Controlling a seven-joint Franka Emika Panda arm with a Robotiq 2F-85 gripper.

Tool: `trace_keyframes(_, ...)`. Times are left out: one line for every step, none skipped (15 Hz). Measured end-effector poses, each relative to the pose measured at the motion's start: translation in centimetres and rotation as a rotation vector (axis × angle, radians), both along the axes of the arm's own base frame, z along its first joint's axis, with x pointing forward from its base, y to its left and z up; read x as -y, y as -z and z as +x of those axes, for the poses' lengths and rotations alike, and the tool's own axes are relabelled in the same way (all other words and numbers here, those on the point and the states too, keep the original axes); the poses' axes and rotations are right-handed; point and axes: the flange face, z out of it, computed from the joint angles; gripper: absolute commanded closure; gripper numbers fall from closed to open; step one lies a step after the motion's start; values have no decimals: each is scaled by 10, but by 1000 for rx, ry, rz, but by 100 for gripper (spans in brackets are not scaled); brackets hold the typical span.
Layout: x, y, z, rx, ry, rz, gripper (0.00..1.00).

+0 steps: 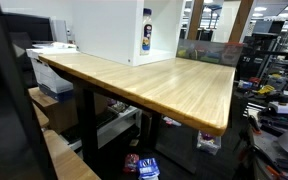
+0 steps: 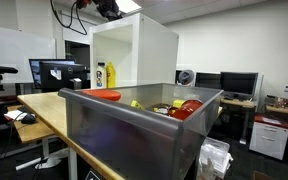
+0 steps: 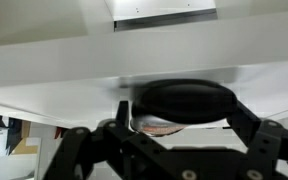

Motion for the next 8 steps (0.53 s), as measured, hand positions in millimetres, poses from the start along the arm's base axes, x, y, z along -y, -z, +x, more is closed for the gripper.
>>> trace_keyframes(0, 2, 3, 6, 1, -3, 0)
trace_keyframes(0, 4, 6, 11, 4, -5, 0)
trace_keyframes(1, 6, 8, 16, 7, -6, 0)
trace_keyframes(2, 10, 13, 23, 13, -8, 0)
trace_keyframes(3, 12, 16, 28, 17, -9, 0)
trace_keyframes(4, 13, 18, 34, 19, -12, 0)
trace_keyframes(4, 13, 20, 41, 23, -12, 25)
trace_keyframes(5, 14, 21, 45, 25, -12, 25)
